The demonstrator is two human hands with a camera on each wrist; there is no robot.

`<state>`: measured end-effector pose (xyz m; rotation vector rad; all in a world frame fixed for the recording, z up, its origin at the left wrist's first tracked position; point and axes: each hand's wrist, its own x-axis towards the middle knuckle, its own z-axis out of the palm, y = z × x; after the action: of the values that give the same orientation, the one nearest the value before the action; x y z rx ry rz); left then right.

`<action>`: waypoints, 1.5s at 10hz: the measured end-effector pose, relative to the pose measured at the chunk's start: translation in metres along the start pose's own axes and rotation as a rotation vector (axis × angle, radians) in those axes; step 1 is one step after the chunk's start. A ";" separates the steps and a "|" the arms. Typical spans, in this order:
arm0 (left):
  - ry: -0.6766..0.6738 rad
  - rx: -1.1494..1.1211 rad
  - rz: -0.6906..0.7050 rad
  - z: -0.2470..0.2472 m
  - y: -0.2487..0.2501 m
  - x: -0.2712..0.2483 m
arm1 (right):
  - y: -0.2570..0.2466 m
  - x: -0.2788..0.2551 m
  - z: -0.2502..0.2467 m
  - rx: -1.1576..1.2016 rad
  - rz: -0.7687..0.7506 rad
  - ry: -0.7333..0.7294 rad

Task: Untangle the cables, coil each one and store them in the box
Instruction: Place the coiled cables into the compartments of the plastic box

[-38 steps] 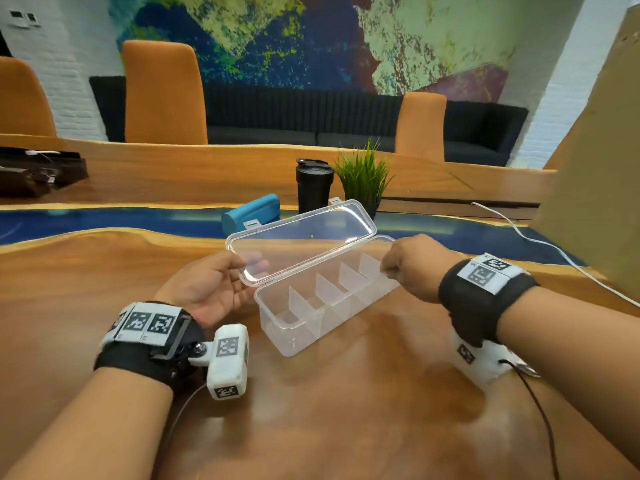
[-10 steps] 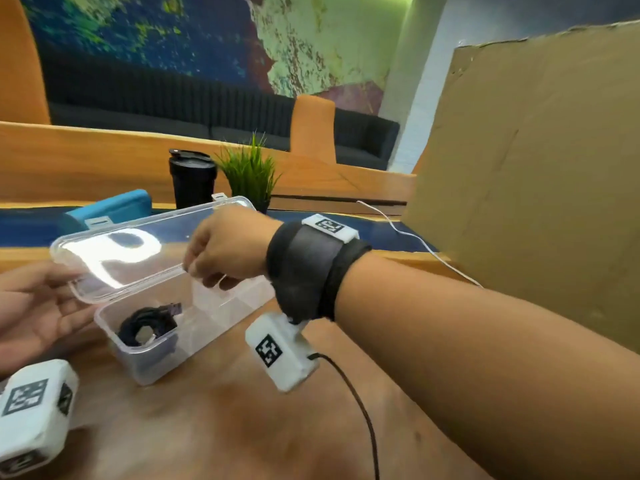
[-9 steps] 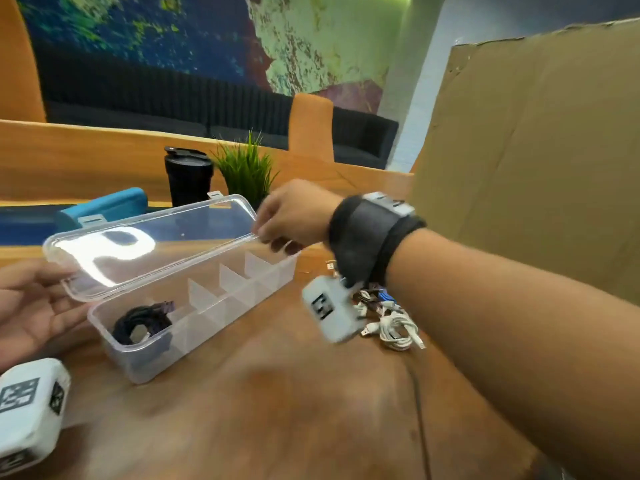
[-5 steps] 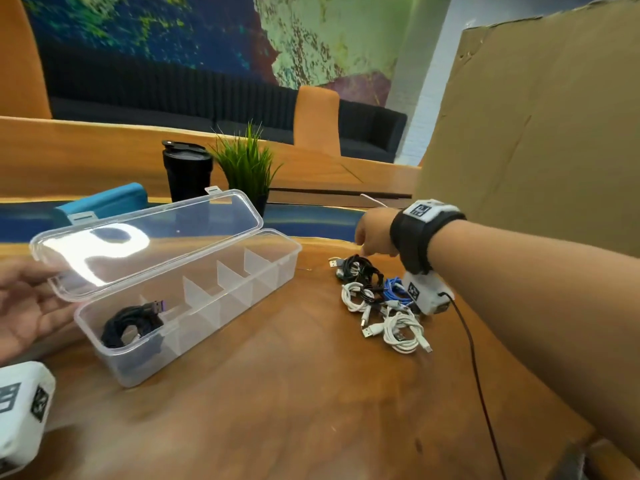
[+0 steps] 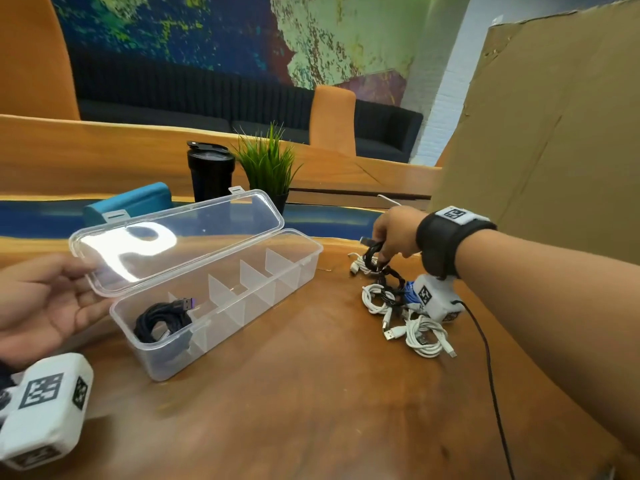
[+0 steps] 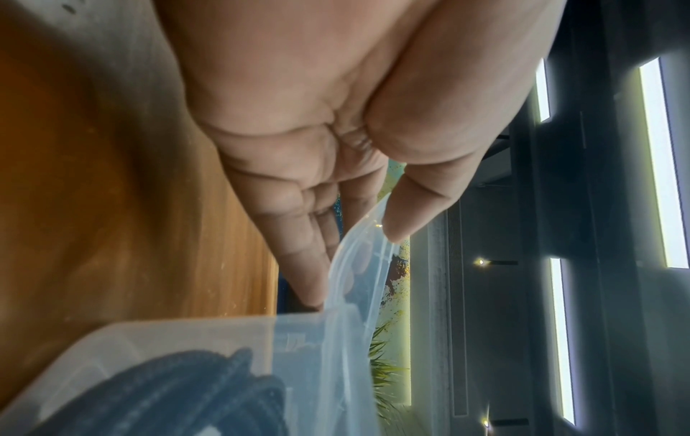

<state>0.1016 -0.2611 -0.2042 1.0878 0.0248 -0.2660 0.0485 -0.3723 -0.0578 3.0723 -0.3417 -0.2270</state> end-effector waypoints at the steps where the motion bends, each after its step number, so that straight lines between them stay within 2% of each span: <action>1: 0.092 -0.134 0.030 -0.329 0.187 -0.093 | 0.010 -0.015 -0.010 0.313 0.061 0.074; 2: -0.034 0.169 -0.015 -0.269 0.184 -0.103 | 0.011 -0.028 -0.015 0.561 0.097 0.134; 3: -0.019 0.073 -0.051 -0.258 0.194 -0.114 | -0.007 -0.042 -0.025 0.822 0.076 0.204; 4: 0.038 0.065 -0.076 -0.253 0.191 -0.121 | -0.059 -0.061 -0.037 0.931 -0.044 0.173; 5: 0.046 0.047 -0.083 -0.257 0.194 -0.122 | -0.116 -0.077 -0.040 0.914 -0.203 0.069; 6: 0.063 0.069 -0.079 -0.257 0.196 -0.124 | -0.164 -0.076 -0.032 0.768 -0.294 0.004; 8: 0.046 0.051 -0.080 -0.262 0.194 -0.121 | -0.216 -0.064 0.003 0.351 -0.372 -0.091; 9: 0.026 0.037 -0.071 -0.266 0.193 -0.117 | -0.228 -0.065 0.008 0.160 -0.441 -0.017; 10: 0.004 0.045 -0.060 -0.265 0.191 -0.113 | -0.228 -0.066 0.009 0.073 -0.485 -0.010; 11: -0.010 0.041 -0.054 -0.264 0.189 -0.111 | -0.223 -0.065 0.010 0.080 -0.490 -0.066; 12: -0.016 0.033 -0.043 -0.267 0.189 -0.107 | -0.206 -0.064 -0.006 0.065 -0.495 -0.005; 13: -0.022 0.032 -0.033 -0.272 0.186 -0.103 | -0.162 -0.049 -0.035 0.151 -0.391 0.098; 14: 0.000 0.043 -0.041 -0.279 0.183 -0.095 | -0.100 -0.019 -0.050 0.028 -0.177 0.137; 15: 0.050 0.022 -0.077 -0.284 0.184 -0.085 | -0.054 0.011 -0.040 -0.198 0.046 0.016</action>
<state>0.0922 0.0856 -0.1643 1.1169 0.1093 -0.3090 0.0765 -0.3208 -0.0234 2.8668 -0.3643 -0.2201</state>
